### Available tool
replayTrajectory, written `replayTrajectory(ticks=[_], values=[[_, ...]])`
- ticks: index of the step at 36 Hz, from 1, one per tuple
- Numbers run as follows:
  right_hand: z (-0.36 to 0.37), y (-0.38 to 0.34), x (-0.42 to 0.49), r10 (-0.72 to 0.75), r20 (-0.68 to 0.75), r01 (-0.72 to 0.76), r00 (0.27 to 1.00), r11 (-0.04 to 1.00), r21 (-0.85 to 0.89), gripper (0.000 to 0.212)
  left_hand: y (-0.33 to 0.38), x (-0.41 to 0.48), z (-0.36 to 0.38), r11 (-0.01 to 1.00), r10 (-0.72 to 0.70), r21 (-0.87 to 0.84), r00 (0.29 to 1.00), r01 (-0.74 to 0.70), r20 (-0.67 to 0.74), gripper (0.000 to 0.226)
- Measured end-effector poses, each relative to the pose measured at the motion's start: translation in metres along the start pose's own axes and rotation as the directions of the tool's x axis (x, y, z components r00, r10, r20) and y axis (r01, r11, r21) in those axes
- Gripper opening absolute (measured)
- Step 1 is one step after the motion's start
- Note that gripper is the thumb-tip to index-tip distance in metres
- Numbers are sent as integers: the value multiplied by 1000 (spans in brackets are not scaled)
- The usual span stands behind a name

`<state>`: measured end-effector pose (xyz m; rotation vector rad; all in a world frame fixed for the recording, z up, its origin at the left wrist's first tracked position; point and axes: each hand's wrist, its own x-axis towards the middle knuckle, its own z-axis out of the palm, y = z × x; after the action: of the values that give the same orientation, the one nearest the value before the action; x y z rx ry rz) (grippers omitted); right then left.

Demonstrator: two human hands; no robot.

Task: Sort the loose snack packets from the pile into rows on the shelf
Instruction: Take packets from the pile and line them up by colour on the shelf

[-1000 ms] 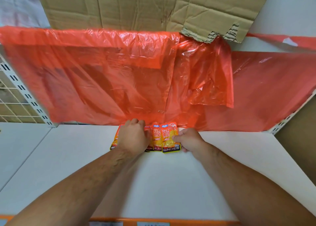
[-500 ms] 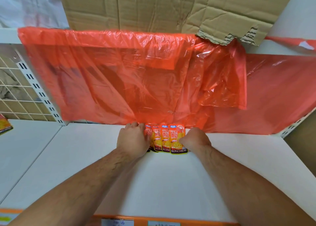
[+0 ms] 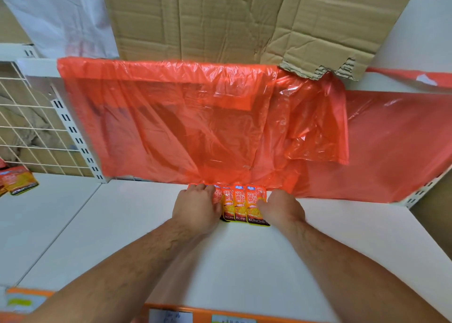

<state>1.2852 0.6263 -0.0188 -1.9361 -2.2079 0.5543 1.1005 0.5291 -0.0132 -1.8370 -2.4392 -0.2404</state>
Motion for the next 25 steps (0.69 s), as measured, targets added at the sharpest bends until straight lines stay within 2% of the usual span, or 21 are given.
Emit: replayTrajectory(ticks=[4,9,14,25], values=[[3,-6,-12,-309,-60,298,949,943,-149,44,-1,-11,-2,1000,-25,6,1000,25,-13,46],[11,-28,-37,-543,63,541,837,808,-233,65,-8,-36,-4,994,-105,10,992,104,66,59],[21,-53,-65,-624,198,654,756,730,-196,71,-24,-71,-10,972,-235,30,966,234,105,62],[43,-119,-120,-723,268,769,637,618,-161,71,-90,-140,-31,922,-386,23,918,386,85,61]])
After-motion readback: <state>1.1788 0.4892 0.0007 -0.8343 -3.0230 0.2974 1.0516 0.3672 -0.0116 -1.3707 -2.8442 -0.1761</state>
